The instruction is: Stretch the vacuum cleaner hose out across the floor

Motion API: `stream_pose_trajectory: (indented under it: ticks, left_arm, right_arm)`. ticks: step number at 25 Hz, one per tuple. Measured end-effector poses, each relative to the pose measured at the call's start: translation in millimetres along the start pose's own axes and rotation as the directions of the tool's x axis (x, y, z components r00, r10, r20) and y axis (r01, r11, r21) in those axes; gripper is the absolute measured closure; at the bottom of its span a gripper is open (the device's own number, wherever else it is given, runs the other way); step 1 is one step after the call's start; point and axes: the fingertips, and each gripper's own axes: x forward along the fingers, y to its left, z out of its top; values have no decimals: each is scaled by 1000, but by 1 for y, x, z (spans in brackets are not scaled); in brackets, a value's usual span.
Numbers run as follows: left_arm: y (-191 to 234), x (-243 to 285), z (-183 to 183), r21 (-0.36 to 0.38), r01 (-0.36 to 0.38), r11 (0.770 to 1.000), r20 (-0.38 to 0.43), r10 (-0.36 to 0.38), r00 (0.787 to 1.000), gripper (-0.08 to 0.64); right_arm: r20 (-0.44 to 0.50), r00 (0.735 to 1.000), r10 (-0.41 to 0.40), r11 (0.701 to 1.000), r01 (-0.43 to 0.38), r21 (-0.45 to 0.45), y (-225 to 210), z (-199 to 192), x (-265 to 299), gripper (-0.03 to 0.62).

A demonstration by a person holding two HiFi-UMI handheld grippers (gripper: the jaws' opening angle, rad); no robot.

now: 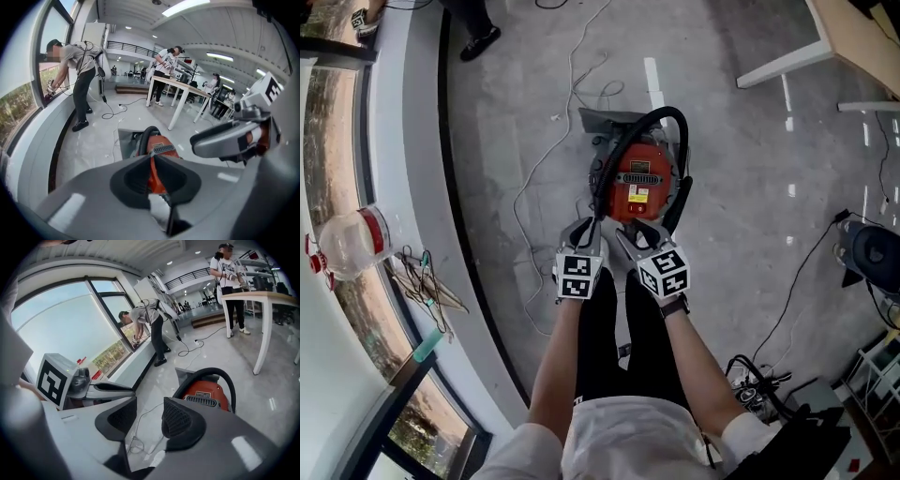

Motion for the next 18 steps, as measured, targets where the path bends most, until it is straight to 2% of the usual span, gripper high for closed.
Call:
stream_pose_trajectory:
  ticks: [6,11,15,18]
  left_arm:
    - [21,55,-45,-5,22,1000,-73,-23,997,499]
    - [25,108,-82,-20,93,995,-146,-95,985,326]
    - [30,154,-107,-47,104,993,-198,-112,974,154]
    - [31,179,-116,-103,135,985,-203,-154,967,128]
  right_arm:
    - [-65,998,27,999,-24,35,-24,-34,49,391]
    - [-77,997,33,999,-30,37,-35,-54,52,385]
    - [-82,996,34,999,-31,36,-49,-64,53,382]
    - [-65,997,33,999,-30,37,-55,-60,50,382]
